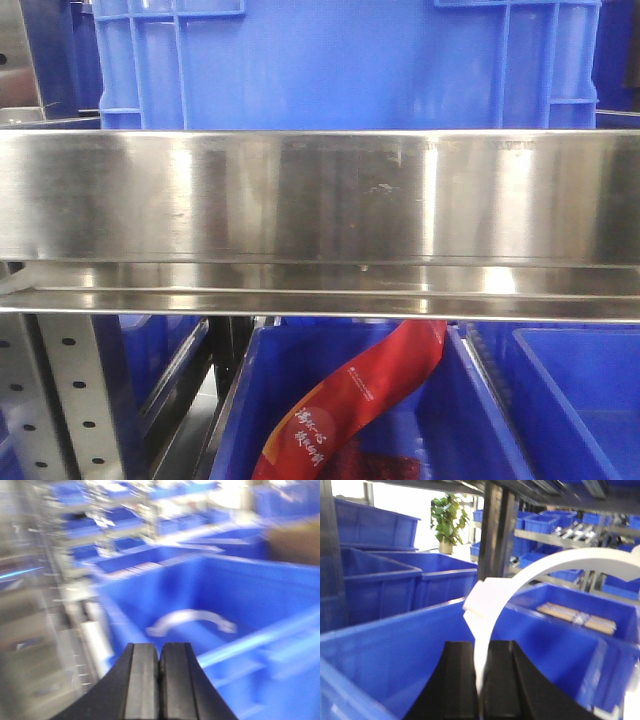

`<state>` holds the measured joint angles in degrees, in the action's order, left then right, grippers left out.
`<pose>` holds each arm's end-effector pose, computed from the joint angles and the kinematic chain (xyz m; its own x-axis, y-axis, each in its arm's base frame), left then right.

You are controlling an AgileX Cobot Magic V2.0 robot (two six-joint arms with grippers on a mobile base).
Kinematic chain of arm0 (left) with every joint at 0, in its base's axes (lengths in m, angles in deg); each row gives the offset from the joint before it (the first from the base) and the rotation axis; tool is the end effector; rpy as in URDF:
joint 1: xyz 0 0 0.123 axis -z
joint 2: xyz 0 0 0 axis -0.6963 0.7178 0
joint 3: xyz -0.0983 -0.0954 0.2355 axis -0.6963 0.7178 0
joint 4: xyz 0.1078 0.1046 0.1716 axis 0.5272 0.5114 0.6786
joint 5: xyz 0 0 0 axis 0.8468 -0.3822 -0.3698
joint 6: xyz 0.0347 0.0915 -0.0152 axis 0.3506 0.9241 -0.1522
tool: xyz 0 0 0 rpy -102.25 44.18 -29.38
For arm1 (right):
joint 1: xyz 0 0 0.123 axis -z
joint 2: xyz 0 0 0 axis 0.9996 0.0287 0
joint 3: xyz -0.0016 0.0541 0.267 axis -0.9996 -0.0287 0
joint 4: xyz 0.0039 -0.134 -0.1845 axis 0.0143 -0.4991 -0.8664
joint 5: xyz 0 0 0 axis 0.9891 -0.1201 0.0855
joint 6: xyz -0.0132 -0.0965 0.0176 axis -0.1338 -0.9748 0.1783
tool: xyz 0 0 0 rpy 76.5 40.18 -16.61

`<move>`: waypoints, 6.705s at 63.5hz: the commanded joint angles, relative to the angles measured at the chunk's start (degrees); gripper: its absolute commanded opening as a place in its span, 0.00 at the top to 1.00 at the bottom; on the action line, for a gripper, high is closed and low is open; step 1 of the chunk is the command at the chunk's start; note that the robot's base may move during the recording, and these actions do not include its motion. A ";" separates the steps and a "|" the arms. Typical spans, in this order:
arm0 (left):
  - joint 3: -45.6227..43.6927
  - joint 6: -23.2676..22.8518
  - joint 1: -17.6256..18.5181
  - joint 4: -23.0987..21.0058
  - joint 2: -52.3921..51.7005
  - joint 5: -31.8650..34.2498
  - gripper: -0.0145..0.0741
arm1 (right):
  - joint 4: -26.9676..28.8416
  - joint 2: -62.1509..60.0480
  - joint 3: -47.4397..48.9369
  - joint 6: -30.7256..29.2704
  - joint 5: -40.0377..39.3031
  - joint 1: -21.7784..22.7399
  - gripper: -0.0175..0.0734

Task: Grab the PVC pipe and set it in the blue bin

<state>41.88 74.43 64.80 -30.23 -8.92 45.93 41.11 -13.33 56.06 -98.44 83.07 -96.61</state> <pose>0.1371 -0.0518 0.3954 0.0344 0.1228 -0.9918 0.3514 0.9276 0.1270 0.1987 0.0455 0.4334 0.0474 -0.0640 -0.9968 -0.3034 0.9499 -0.0755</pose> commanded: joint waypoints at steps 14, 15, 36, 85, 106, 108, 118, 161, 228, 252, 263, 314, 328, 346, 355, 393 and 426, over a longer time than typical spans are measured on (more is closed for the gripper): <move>0.18 -0.43 -8.75 -0.66 -7.08 -7.00 0.96 | -2.41 11.02 6.04 -1.65 -6.21 -4.00 0.99; 0.18 -0.43 -9.07 -0.66 -7.30 -7.33 0.96 | -2.41 11.47 6.34 -1.65 -6.39 -4.14 0.98; 1.73 -0.43 -13.53 1.00 -9.25 -10.47 0.96 | -4.81 17.25 9.24 -1.65 -6.25 -4.54 0.65; 2.92 -0.43 -13.53 1.69 -9.38 -9.79 0.96 | -4.92 8.32 9.13 -1.65 -1.53 -4.90 0.99; 7.77 -0.43 -13.62 2.83 -14.54 -9.65 0.96 | -6.20 -8.42 -2.55 -1.65 -6.20 -4.90 0.99; 8.53 -0.43 -13.62 2.83 -15.51 -9.65 0.96 | -6.20 -10.05 -3.95 -1.65 -7.02 -4.90 0.99; 13.43 -0.77 -13.62 2.83 -19.92 -7.87 0.96 | -6.20 -19.27 -12.57 -1.65 -9.78 -4.90 0.99; 22.89 -4.95 -13.62 0.90 -31.08 -14.04 0.96 | 2.91 -34.88 -40.07 -1.65 -20.06 -4.78 0.99; 22.96 -4.95 -13.62 8.60 -31.08 -14.28 0.96 | 16.18 -34.88 -48.82 -34.80 -34.09 -1.13 0.99; 25.12 -4.95 -13.62 7.52 -31.08 -14.28 0.96 | 16.18 -34.88 -48.82 -34.80 -24.74 -1.13 0.99; 25.10 -4.95 -13.62 7.25 -31.08 -13.87 0.96 | 16.18 -34.88 -48.82 -34.80 -24.74 -1.13 0.99; 25.10 -4.95 -13.62 7.25 -31.08 -13.87 0.96 | 16.18 -34.88 -48.82 -34.80 -24.74 -1.13 0.99; 28.20 -4.95 -13.62 7.25 -31.32 -9.13 0.96 | 16.18 -34.88 -48.82 -34.80 -24.74 -1.13 0.99; 34.96 -4.95 -13.62 6.75 -36.44 -6.26 0.96 | 16.18 -34.88 -48.82 -34.80 -24.74 -1.13 0.99; 36.94 -4.95 -13.65 6.62 -39.69 -6.49 0.96 | 16.18 -34.88 -48.82 -34.80 -24.74 -1.13 0.99; 40.13 -4.95 -22.21 1.03 -42.74 -2.51 0.96 | 16.18 -34.88 -48.82 -34.80 -24.50 -1.13 0.99; 47.52 -4.95 -22.21 1.03 -42.74 13.44 0.96 | 16.18 -34.88 -48.82 -34.80 -24.26 -1.13 0.99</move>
<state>89.34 69.92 42.82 -28.68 -51.45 57.51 57.56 -47.97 7.10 -133.05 59.15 -97.86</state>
